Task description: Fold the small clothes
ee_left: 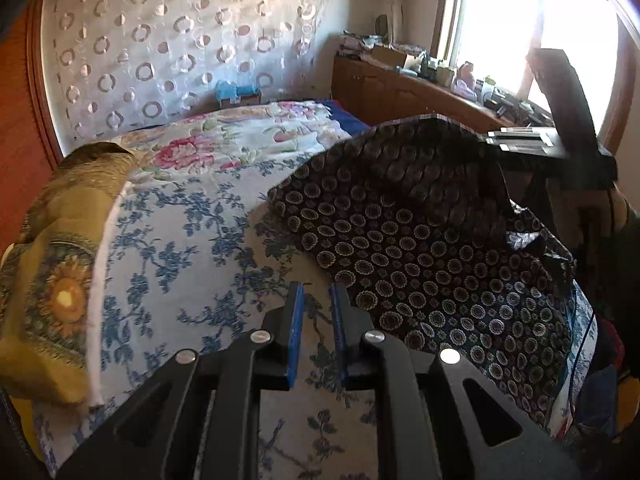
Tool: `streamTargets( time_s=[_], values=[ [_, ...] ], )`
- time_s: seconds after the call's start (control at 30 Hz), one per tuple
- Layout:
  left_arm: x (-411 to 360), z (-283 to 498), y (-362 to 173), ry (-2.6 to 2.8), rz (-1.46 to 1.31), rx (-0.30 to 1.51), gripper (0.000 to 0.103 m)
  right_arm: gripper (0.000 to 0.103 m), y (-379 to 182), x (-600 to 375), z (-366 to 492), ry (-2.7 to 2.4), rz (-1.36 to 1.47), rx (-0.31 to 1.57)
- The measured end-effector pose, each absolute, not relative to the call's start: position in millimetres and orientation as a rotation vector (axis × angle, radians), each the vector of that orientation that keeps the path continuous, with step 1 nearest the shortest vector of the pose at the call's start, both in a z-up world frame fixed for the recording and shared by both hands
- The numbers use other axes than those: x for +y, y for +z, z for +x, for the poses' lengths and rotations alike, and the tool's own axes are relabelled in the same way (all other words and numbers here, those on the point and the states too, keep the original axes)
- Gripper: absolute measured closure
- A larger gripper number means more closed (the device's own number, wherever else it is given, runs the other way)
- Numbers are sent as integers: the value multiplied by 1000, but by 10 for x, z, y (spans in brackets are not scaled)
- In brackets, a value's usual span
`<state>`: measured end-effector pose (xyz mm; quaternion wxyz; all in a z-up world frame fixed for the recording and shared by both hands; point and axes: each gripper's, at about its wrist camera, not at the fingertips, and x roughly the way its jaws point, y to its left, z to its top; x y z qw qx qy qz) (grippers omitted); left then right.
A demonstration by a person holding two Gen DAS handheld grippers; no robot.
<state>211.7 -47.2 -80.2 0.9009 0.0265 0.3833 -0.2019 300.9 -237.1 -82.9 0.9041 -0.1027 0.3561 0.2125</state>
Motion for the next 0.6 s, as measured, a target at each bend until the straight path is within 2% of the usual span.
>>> streamTargets(
  time_s=[0.07,0.17,0.23,0.33,0.4,0.6],
  values=[
    [-530,2174,-854,-421,63,808,91,92,-841,-2511,3114,382,-219,737],
    [-621,2247,-920,-421,76,825,91,65,-876,-2710,3262,286,-232,743],
    [-671,2282,-959,-422,78,836,91,60,-871,-2820,3314,296,-198,748],
    [-735,2330,-1003,-430,84,850,91,44,-840,-2924,3306,293,-185,740],
    [-783,2362,-1036,-435,93,856,91,42,-851,-2975,3293,313,-168,754],
    [-887,2457,-1138,-436,110,880,91,41,-1134,-2991,3363,321,-184,871]
  ],
)
